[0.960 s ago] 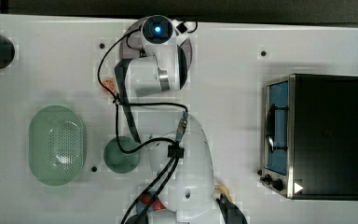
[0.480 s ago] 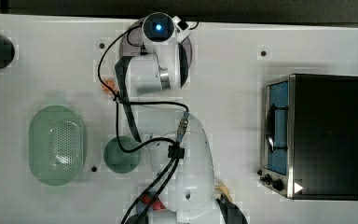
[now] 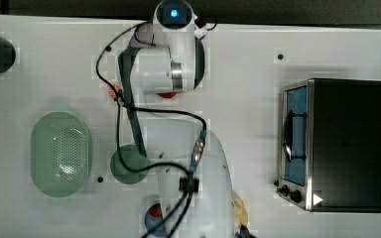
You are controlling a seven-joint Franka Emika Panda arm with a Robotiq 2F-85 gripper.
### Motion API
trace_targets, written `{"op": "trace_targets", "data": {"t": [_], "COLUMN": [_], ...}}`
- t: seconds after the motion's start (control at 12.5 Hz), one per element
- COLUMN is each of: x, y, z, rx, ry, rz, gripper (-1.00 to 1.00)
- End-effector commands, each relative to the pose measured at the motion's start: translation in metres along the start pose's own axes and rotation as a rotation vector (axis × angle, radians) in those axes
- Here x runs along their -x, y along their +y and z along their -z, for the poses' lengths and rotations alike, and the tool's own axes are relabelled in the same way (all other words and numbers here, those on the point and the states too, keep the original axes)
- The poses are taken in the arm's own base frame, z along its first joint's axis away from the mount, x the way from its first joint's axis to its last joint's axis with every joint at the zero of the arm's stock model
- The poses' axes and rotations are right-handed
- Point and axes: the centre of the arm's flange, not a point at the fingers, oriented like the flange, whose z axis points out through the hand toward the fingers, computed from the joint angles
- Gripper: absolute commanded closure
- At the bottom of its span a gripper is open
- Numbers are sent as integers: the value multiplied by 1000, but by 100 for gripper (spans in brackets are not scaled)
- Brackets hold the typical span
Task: Pick ketchup from plate and place it on table.
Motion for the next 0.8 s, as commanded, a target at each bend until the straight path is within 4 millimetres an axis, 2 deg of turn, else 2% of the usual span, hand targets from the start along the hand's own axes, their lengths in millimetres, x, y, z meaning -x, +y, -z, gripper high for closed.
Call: {"op": "trace_targets", "data": {"t": [0.08,0.24,0.4,0.56,0.8], "x": [-6,15,45,78,130], "y": [23,41,58,74,92], "z": [155,186,201,204,191], "rx": [-22,-4,15,35,62], "ry": [186,173,153,130,75], "rz": [-22,-42,-63,-83,-111], "gripper": [-18,-18,-18,-18,-18]}}
